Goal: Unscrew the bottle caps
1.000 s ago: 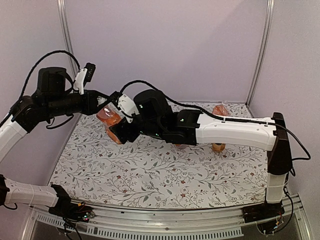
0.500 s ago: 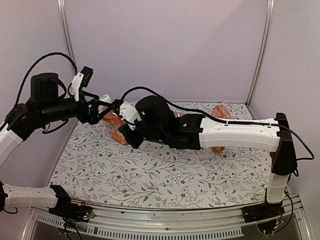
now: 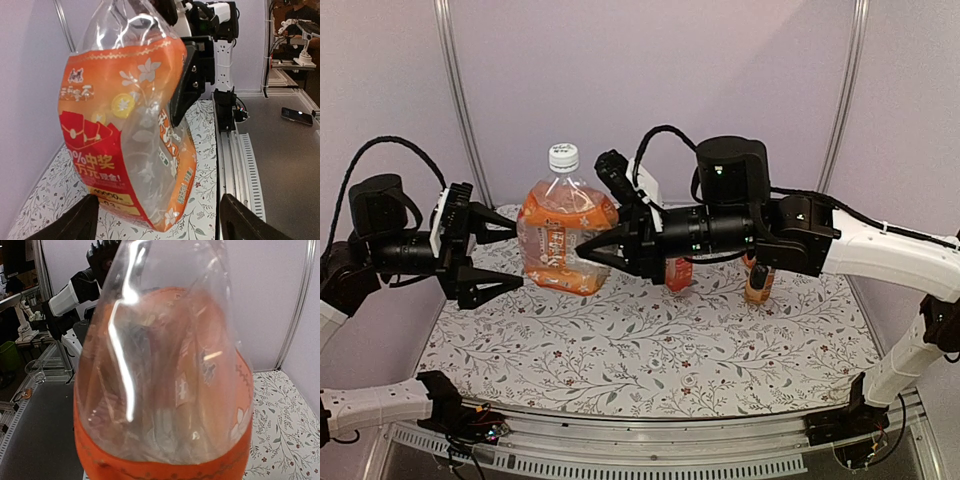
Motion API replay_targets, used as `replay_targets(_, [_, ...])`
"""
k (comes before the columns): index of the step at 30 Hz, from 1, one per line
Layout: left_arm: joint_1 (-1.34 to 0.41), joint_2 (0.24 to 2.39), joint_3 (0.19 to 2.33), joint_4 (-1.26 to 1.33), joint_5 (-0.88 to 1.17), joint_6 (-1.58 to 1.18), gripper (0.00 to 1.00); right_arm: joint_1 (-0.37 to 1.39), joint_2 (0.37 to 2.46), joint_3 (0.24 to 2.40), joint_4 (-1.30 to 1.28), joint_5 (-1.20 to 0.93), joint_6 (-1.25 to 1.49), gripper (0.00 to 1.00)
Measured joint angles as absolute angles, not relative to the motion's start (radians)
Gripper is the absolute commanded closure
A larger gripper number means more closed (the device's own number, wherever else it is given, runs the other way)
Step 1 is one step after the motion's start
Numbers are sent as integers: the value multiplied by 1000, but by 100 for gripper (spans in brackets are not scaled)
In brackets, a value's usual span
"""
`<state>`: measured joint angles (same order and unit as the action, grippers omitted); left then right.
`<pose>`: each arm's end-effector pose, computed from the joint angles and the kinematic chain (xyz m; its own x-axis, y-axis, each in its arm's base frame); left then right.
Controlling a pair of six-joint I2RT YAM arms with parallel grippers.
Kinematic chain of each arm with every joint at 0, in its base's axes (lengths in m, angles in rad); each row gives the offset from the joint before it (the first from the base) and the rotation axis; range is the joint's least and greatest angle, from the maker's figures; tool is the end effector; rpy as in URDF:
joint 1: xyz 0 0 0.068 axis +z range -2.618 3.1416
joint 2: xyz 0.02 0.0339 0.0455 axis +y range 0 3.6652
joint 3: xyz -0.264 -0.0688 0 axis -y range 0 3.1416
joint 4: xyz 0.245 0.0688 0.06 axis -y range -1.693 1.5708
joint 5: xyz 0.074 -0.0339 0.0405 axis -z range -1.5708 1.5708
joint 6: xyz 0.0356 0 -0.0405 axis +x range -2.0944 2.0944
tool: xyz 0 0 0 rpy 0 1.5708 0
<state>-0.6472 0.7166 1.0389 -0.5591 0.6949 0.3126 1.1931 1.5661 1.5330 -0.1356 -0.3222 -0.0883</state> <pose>0.0922 -0.0983 0.3976 0.1171 0.2076 -0.9712 0.9708 0.1825 0.1560 0.1267 0.3498 0.4113 0.0262 -0.1607 -0.9867 -0.9984 0.0457 -0.0340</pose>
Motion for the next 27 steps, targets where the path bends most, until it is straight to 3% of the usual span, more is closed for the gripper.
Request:
replay_targets(9, [-668,773,1048,-504,661,119,25,1182,1574,1566,-196,-347,-87,94])
replay_targets(16, [-693,775,1048,-453,586,60,17,1170,1579,1581,-194,-368,-91,96])
replay_targets(23, [-675,812,1049,-449,672,132,9,1194,1579,1552,-171,-451,-113,98])
replay_targets(27, [-641,833,1048,-454,741,127,23,1197,1578,1539,-162,-455,-126,98])
